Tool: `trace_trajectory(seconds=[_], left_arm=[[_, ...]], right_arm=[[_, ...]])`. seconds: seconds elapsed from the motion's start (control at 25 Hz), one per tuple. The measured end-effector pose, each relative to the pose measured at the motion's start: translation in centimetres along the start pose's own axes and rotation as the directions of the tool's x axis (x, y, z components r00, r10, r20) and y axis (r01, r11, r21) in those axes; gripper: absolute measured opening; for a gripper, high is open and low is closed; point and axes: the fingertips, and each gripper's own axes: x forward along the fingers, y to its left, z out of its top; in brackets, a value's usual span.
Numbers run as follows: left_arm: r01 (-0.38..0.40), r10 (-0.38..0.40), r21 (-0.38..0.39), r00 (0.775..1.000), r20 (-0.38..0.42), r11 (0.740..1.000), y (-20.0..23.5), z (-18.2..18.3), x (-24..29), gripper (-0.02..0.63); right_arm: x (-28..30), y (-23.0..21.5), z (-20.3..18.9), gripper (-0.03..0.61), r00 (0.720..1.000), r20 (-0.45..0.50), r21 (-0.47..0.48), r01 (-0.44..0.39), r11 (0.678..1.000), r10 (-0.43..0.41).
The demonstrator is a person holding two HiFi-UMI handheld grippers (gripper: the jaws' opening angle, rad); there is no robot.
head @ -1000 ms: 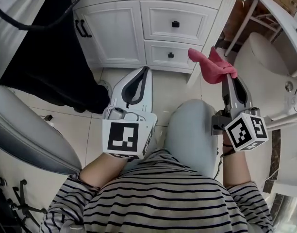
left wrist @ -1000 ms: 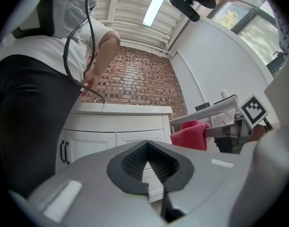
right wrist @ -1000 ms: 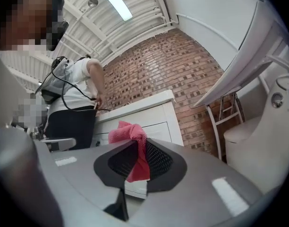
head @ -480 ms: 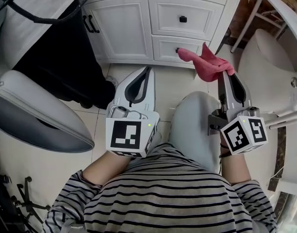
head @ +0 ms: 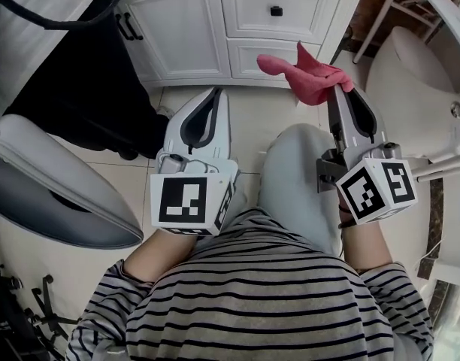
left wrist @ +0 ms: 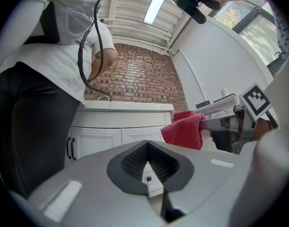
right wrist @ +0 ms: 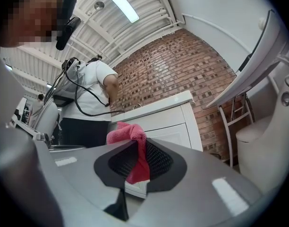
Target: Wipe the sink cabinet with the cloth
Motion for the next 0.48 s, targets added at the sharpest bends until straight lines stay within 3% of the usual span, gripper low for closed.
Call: trace_trajectory(seconds=[0.48], left_arm=[[-0.016, 0.016, -0.007, 1.000, 0.002, 1.000, 1.2, -0.3, 0.3, -0.002]], right_arm=[[1.7, 1.1, -0.8, 0.052, 0.996, -0.059, -0.030, -0.068, 0.997, 0.066]])
